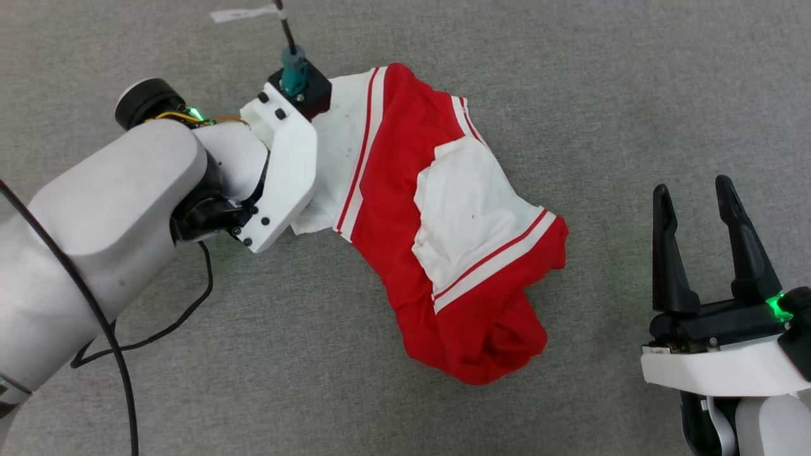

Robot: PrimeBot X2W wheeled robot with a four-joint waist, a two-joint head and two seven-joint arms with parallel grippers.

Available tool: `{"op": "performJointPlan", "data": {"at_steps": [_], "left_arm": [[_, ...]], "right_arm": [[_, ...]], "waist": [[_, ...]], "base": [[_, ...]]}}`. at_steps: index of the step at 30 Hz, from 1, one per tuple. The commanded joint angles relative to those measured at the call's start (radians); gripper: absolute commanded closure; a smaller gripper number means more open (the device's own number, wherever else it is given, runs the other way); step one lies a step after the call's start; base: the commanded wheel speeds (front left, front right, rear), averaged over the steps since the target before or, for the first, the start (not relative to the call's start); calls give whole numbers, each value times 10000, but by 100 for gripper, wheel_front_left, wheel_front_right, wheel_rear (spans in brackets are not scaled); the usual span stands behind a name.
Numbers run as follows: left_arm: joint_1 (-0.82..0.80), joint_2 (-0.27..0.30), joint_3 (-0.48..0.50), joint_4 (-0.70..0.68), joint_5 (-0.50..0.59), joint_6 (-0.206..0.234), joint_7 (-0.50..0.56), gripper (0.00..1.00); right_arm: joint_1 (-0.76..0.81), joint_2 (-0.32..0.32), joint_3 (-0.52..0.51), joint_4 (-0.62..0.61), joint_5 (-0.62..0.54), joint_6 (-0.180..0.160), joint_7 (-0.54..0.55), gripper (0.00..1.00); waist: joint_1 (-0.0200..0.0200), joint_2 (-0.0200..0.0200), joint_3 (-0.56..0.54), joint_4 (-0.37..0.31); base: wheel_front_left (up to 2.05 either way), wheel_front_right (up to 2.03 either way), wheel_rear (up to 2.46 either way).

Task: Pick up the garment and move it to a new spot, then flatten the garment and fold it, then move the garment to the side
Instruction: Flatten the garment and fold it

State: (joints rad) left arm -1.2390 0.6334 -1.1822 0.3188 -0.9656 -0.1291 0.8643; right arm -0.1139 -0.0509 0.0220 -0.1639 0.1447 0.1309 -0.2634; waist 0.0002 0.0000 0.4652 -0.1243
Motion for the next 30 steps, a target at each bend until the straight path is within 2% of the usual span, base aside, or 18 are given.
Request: {"op": "performJointPlan", "data": {"at_steps": [1, 8, 10, 15, 21, 25, 30], "left_arm": [[-82, 131, -252, 40, -82, 3, 47, 0], [527, 261, -1127, -32, -63, -9, 413, 0], [537, 295, -1166, -63, 9, -9, 401, 100], [297, 280, -1080, -222, 142, -6, 30, 100], [-255, 356, -976, -491, 65, 3, -1558, 100], [93, 798, -983, -877, 98, 2, -2269, 100], [1004, 1535, -980, -1418, 177, 2, -2609, 100]], "right_arm": [[-160, 13, 24, -15, 64, -3, -20, 0], [-345, 11, -62, 61, 169, -3, -20, 0], [-355, 11, -69, 78, 150, -3, -20, 0], [-311, 11, -59, 137, 82, -3, -20, 0], [13, 11, -61, 255, 43, -3, -20, 0], [272, 11, -105, 342, -28, -3, -20, 0], [563, 11, -194, 463, -104, -3, -20, 0]], "waist": [[-2, 0, 142, -131], [-2, 0, 298, -205], [-2, 0, 274, -164], [-2, 0, -2, 71], [-2, 0, -645, 562], [-2, 0, -1129, 908], [-2, 0, -1658, 1238]], "base": [[0, 0, 0], [0, 0, 0], [0, 0, 0], [0, 0, 0], [0, 0, 0], [0, 0, 0], [0, 0, 0]]}}
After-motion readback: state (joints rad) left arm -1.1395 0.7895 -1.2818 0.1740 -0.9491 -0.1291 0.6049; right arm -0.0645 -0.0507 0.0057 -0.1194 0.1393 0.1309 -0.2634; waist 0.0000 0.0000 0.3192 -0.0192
